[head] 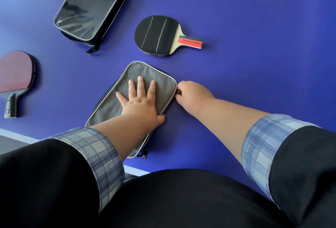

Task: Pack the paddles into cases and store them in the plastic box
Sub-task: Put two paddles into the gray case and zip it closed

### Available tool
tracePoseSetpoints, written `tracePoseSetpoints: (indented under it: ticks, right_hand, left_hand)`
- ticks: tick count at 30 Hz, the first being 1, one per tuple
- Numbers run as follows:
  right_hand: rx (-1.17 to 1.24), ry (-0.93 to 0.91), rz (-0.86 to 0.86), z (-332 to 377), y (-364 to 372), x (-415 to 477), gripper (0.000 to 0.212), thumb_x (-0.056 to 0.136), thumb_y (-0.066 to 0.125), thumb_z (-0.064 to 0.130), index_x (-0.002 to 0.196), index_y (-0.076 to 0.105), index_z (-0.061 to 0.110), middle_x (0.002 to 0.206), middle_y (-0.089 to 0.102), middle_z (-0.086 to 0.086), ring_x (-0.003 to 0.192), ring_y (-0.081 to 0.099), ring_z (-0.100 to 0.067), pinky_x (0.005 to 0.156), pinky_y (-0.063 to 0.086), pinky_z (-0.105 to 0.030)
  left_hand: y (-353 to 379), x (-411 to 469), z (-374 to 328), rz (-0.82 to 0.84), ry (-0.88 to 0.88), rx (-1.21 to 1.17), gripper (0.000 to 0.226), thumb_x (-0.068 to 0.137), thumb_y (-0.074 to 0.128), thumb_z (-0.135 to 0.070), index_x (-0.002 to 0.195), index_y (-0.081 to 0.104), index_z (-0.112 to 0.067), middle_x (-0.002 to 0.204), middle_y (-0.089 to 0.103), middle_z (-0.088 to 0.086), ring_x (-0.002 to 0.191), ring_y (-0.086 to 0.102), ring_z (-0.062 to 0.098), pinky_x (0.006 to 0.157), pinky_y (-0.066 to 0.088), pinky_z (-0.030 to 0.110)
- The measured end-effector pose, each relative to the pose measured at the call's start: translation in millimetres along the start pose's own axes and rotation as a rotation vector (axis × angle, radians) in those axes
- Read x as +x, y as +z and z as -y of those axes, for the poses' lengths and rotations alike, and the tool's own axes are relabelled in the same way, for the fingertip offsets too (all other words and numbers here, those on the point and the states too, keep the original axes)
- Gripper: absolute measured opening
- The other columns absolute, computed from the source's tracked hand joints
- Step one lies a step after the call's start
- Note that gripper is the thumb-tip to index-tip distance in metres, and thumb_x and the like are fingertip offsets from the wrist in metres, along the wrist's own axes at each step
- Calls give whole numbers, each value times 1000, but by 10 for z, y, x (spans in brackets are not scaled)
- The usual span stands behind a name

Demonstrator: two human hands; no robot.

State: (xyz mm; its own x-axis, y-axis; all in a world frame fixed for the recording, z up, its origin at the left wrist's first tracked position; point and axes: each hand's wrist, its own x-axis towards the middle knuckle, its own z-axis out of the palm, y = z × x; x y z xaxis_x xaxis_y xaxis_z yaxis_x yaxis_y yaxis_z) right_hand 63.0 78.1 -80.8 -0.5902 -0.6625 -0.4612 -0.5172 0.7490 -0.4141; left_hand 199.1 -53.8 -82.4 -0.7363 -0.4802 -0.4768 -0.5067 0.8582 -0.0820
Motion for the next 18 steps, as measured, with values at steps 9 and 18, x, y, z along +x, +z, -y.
tracePoseSetpoints:
  ticks: [9,18]
  right_hand:
    - [22,37,-47,20,56,-8,28,96,45,25,68,41,21,85,45,-1,71,50,-27,53,34,-32]
    - [-305,-95,-24,-28,-181,180,19,91,48,3,85,37,17,78,39,-1,64,44,-25,49,31,-35]
  left_hand:
    - [12,13,4,1,2,5,125,60,48,-81,144,-31,-31,157,-29,6,147,-22,37,106,-5,75]
    - [-43,-22,6,10,28,18,123,65,51,-75,149,-26,-30,161,-25,9,147,-21,40,107,-3,76]
